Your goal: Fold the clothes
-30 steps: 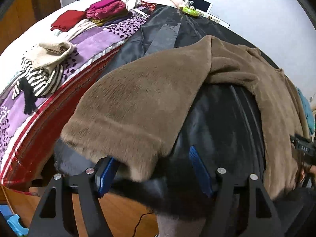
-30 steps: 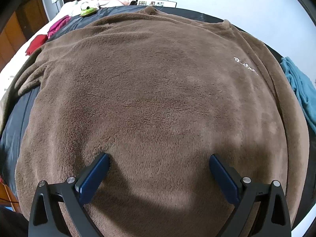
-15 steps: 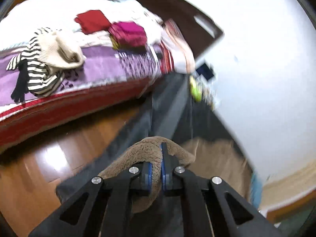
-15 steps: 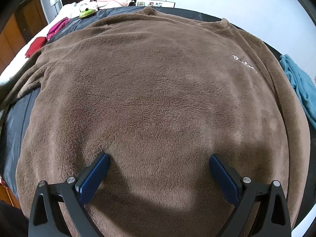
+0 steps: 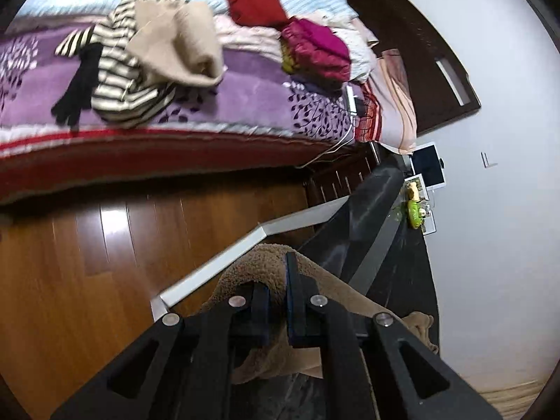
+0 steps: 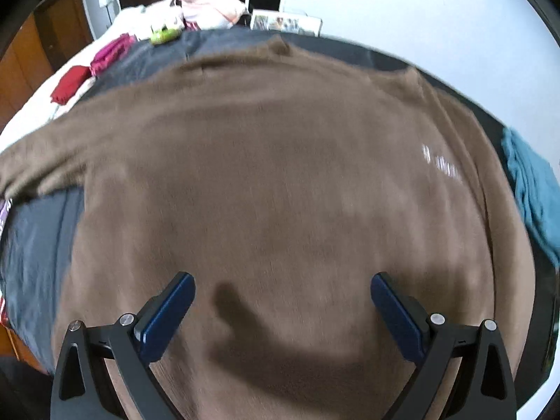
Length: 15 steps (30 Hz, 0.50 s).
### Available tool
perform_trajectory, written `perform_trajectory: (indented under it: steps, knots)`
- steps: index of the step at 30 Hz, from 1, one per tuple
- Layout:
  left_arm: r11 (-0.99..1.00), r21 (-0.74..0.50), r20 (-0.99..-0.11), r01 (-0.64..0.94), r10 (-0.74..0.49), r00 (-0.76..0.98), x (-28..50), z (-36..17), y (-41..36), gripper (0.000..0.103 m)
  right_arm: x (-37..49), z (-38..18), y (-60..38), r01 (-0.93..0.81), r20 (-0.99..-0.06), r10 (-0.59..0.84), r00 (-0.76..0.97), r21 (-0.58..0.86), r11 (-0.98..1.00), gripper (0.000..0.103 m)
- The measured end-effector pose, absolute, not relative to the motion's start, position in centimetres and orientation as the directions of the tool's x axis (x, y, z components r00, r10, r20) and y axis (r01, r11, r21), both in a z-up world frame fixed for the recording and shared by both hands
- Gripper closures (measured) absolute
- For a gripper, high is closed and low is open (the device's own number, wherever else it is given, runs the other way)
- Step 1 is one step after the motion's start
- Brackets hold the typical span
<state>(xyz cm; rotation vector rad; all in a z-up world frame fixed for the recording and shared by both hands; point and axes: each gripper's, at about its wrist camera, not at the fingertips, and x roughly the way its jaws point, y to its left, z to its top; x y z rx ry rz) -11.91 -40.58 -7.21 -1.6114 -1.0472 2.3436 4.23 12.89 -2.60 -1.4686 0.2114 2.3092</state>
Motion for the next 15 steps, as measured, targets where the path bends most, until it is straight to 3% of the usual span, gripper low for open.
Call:
perform_trajectory:
  steps: [10,15]
  knots:
    - [-0.752,-0.609,-0.768,0.252,0.482,-0.421,-10.6,-6.5,-40.9,0.095,-10.1,-1.7,12.0,-0.270,-0.841,0.286,-0.459,-0.174,-0.947,0.002]
    - [-0.737,-0.623,-0.762,0.261,0.496,-0.416,-10.0,-6.4,-41.6,0.095,-16.5,-4.6,12.0,-0.217,-0.858,0.302,-0.416,-0.229,-0.949,0.002]
